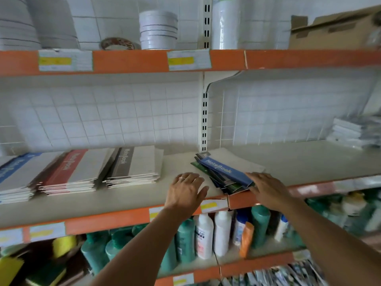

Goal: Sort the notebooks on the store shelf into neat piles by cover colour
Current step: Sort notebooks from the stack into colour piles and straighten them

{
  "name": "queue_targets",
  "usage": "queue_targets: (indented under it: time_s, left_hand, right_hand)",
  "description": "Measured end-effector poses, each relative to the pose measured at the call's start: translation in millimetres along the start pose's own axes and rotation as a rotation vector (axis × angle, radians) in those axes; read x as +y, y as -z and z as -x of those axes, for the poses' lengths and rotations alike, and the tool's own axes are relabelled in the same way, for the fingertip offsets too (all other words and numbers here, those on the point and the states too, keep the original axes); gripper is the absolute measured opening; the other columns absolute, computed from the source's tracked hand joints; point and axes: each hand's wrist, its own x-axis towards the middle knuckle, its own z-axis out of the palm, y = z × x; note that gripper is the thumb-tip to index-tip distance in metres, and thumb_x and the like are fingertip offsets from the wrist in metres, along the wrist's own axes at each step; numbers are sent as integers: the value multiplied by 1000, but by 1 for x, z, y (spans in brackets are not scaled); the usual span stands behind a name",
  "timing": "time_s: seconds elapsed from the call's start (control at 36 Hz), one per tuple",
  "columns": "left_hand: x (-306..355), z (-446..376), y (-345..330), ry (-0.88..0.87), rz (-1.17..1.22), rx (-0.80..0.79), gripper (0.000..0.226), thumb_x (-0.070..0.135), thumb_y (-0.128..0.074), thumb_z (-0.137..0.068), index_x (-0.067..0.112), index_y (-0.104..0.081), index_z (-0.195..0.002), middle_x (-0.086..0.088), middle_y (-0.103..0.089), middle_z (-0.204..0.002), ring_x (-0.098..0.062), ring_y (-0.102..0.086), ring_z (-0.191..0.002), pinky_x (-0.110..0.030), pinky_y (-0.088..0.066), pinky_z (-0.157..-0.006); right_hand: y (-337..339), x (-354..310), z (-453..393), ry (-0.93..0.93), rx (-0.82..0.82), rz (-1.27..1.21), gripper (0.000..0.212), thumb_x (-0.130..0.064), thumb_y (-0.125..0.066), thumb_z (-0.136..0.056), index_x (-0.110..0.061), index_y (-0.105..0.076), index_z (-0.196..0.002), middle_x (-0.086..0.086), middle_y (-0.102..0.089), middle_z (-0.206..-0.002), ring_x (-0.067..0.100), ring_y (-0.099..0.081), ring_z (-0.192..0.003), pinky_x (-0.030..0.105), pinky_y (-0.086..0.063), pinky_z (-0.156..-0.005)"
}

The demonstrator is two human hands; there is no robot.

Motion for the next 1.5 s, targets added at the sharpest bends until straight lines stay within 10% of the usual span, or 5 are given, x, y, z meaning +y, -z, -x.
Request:
queue_targets:
  time_s: [0.33, 0.61, 1.08, 1.25, 1.5]
  left_hand:
    - [12, -35, -24, 16, 74, -110, 58, 50, -21, -90, 22, -68, -109, 3, -66, -116, -19, -58, -112, -33, -43, -95]
    - [13, -54, -42, 25, 55, -134, 38, 44, -32, -101, 27, -55, -125, 7, -51, -136, -13, -41, -130, -28, -28, -106]
    - [37, -59, -50, 244, 58, 128, 21, 30, -46, -95, 12, -56, -100, -7, -60, -97, -26, -57, -86, -36, -46, -74]
    - [40, -64, -47, 294, 79, 142, 31, 37, -31, -94, 13, -50, -95, -4, -55, -92, -19, -51, -80, -29, -43, -69]
    - [50, -67, -59, 171, 71, 148, 33, 37, -31, -92, 16, -53, -80, 1, -56, -78, -12, -47, -66, -25, -37, -53]
  right_hand:
    - [-1, 15, -39, 65, -52, 86, 86, 5, -47, -87, -28, -1, -153, -3, -4, -161, 20, -13, -146, 38, -17, -118]
    - [-3, 18, -61, 144, -161, 115, 74, -21, -55, -94, -29, -11, -153, -4, -15, -160, 19, -21, -144, 40, -16, -116]
    - [-8, 7, -68, 472, 193, 9, 37, -41, -38, -100, -24, -60, -124, -4, -61, -116, 14, -50, -109, 27, -34, -93]
    - [-25, -2, -65, 435, 186, -133, 29, -26, -45, -99, -15, -49, -125, 0, -50, -122, 9, -50, -102, 16, -37, -77]
    - [-10, 13, -73, 394, 184, -128, 48, -17, -46, -98, -21, -34, -144, 1, -48, -139, 14, -46, -123, 24, -42, -96]
